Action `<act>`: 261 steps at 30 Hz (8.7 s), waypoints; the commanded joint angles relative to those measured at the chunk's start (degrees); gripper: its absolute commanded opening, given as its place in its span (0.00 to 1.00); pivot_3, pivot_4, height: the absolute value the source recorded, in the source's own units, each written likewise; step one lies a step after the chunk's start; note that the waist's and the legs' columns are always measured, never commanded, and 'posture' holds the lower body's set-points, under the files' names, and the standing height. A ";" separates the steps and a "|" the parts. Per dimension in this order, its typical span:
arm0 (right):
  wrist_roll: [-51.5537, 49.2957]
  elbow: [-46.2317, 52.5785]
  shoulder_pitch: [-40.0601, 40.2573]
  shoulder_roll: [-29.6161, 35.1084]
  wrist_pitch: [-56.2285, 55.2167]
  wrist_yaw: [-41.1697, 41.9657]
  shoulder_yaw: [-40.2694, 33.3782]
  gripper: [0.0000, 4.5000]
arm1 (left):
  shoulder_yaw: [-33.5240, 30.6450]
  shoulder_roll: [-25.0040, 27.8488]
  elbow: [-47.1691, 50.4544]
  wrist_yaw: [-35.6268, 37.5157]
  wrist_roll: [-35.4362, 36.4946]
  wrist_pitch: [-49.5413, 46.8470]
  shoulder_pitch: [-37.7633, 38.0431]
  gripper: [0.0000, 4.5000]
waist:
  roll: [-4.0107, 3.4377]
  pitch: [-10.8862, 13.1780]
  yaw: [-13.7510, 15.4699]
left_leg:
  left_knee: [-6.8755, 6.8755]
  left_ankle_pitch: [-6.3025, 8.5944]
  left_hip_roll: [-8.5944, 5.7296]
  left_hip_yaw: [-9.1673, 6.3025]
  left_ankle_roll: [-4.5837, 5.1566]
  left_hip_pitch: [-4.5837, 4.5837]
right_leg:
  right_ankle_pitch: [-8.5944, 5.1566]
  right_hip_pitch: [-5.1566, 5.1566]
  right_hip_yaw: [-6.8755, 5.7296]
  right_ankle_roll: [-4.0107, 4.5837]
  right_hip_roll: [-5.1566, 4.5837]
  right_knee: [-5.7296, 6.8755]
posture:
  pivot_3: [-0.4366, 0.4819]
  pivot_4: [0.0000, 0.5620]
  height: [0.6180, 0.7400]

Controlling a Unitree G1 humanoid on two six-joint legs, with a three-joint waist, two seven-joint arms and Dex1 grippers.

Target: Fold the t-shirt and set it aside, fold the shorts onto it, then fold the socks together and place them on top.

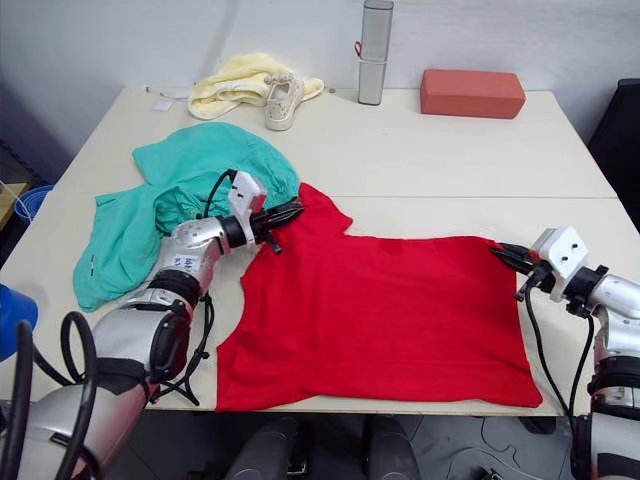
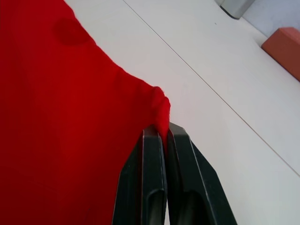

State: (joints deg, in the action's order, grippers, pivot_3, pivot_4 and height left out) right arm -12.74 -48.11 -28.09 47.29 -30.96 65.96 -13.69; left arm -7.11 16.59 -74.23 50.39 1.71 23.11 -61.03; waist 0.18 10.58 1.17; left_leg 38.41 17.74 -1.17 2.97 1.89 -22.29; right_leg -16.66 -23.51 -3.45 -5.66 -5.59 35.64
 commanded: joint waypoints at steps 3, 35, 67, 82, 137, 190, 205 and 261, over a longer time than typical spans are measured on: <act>0.79 -0.15 2.99 1.65 -11.43 1.53 -0.23 0.01 | 2.69 2.39 3.75 2.61 -2.27 11.72 2.63 0.00 | 0.00 0.00 0.08 | 0.00 0.00 0.01 0.00 0.00 0.01 | 0.00 0.01 0.00 0.00 0.00 0.00 | 0.48 0.27 1.00; -3.99 2.83 15.69 0.61 -11.12 -0.38 -2.74 0.00 | 5.96 7.40 12.43 11.04 0.75 26.21 15.91 0.10 | -0.03 -0.02 0.15 | 0.23 0.07 0.06 0.08 0.15 0.04 | 0.02 0.04 0.14 -0.02 -0.14 0.11 | 0.48 0.27 1.00; -16.53 29.59 18.23 10.94 36.74 11.52 -3.80 0.99 | 8.82 11.98 33.91 6.66 16.16 -75.16 3.34 1.00 | -0.04 -0.03 0.15 | 0.65 0.25 0.09 -0.10 0.25 -0.07 | 0.02 0.13 0.54 -0.02 -0.05 0.22 | 0.48 0.27 1.00; -15.69 30.45 18.51 9.96 38.69 11.46 -4.12 0.99 | 11.27 8.91 19.35 7.38 12.76 -81.83 -7.25 1.00 | -0.02 -0.03 0.15 | 0.67 0.24 0.07 0.04 0.23 -0.06 | 0.04 0.03 0.48 -0.06 -0.05 0.29 | 0.48 0.27 1.00; -0.76 2.13 -5.83 11.74 44.56 20.19 9.30 1.00 | 7.35 4.13 32.59 13.11 11.41 -60.34 5.63 0.01 | -0.01 -0.02 0.00 | 0.69 0.25 0.07 0.27 0.22 -0.04 | 0.06 -0.07 0.47 -0.10 -0.08 0.33 | 0.48 0.27 1.00; 4.16 -3.74 -10.73 11.07 39.49 19.67 10.10 0.16 | 7.66 4.70 42.31 12.61 15.24 -61.61 11.29 0.00 | -0.03 -0.03 -0.08 | 0.70 0.25 0.07 0.29 0.21 -0.03 | 0.06 -0.06 0.47 -0.10 -0.08 0.33 | 0.48 0.27 1.00; -4.96 12.00 3.64 9.87 23.88 20.99 0.03 0.00 | 3.97 6.90 53.05 17.02 20.42 -55.43 18.48 0.00 | -0.04 -0.04 -0.02 | 0.69 0.28 0.10 0.28 0.17 -0.01 | 0.06 -0.05 0.48 -0.10 -0.06 0.32 | 0.48 0.27 1.00; -4.14 6.61 12.69 4.77 -11.42 7.42 -2.08 0.00 | 5.56 10.22 39.98 25.68 14.31 0.01 28.93 0.00 | -0.08 -0.06 -1.25 | 0.65 0.33 0.15 0.18 0.26 0.09 | 0.04 0.12 0.79 -0.06 -0.21 0.12 | 0.48 0.27 1.00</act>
State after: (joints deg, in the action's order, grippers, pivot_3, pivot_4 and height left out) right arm -16.03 -42.75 -15.96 51.50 -40.28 74.05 -13.98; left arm -1.55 25.98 -36.06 75.31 15.55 21.31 -32.85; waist 0.10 10.52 -0.08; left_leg 39.06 18.08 -1.02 3.15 2.16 -22.20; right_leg -16.61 -23.39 -2.65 -5.73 -5.80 35.72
